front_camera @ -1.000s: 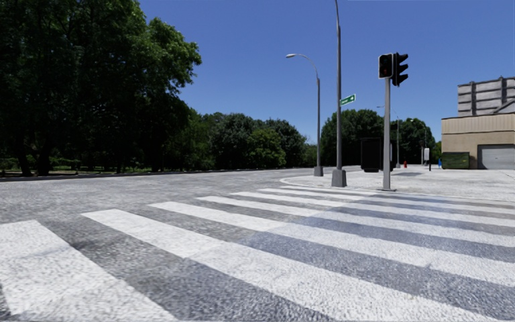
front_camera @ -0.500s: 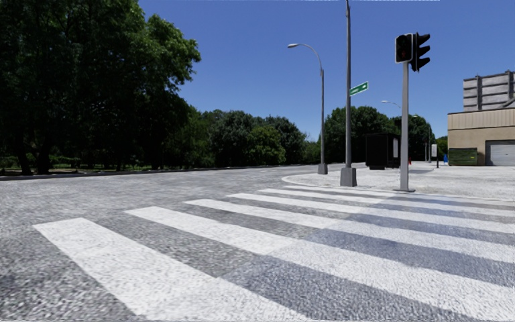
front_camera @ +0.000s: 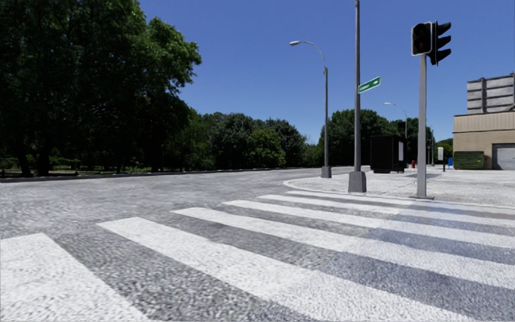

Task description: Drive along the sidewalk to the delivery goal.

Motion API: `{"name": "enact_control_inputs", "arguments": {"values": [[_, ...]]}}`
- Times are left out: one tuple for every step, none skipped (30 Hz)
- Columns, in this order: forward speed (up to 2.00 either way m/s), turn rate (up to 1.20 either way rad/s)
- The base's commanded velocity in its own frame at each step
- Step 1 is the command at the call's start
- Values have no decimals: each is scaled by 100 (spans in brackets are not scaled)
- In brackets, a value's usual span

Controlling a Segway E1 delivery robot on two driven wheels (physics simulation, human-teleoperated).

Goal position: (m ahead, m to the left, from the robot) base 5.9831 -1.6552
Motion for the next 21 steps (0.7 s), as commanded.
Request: {"name": "enact_control_inputs", "arguments": {"values": [[129, 0], [129, 0], [129, 0], [129, 0], [129, 0], [129, 0], [129, 0], [129, 0], [129, 0], [128, 0], [127, 0], [128, 0], [128, 0], [137, 0], [137, 0], [146, 0], [152, 0], [163, 0], [166, 0], [170, 0], [184, 0]]}}
